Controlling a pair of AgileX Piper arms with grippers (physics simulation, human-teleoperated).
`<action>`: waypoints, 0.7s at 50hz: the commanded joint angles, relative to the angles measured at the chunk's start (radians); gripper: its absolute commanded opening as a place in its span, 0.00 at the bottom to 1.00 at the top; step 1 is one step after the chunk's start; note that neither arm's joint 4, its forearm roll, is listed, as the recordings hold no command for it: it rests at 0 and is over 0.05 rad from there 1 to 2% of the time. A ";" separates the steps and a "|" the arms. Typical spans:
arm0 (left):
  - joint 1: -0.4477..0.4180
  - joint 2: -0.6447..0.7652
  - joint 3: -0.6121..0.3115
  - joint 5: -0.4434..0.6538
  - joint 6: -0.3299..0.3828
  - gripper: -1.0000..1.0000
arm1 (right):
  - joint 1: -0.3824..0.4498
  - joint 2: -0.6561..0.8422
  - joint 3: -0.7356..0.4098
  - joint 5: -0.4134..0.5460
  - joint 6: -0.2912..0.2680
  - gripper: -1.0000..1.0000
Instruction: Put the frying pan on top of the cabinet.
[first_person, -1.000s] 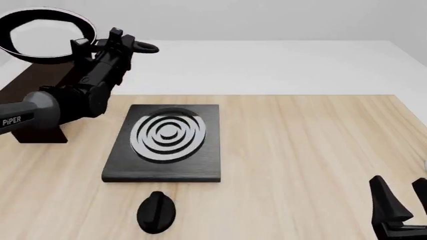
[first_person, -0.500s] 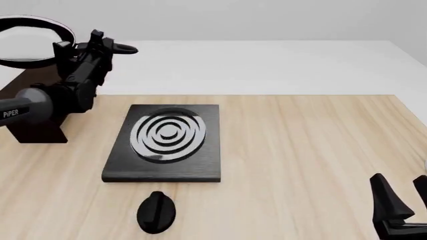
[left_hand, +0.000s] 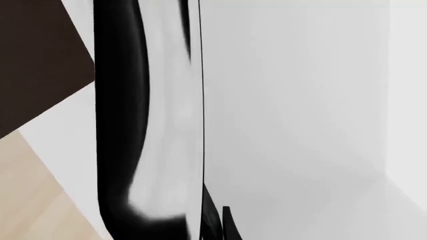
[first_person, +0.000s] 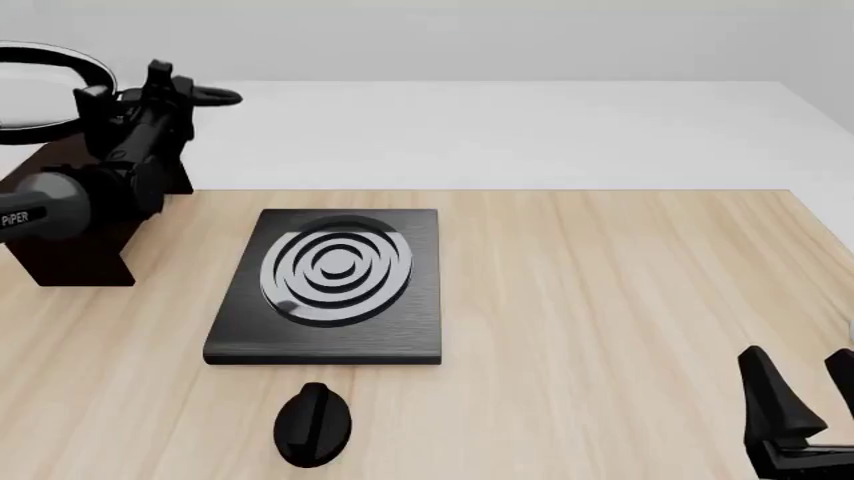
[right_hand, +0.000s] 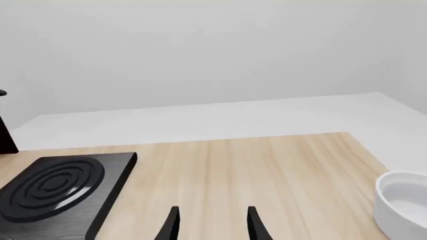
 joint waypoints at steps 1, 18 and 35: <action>0.007 0.019 -0.015 -0.031 -0.009 0.00 | 0.002 0.009 -0.006 0.000 -0.005 1.00; 0.022 0.064 -0.009 -0.054 -0.040 0.00 | 0.003 0.009 -0.008 0.002 -0.007 1.00; 0.036 0.097 -0.028 -0.059 -0.044 0.00 | 0.002 0.005 0.009 -0.010 -0.009 1.00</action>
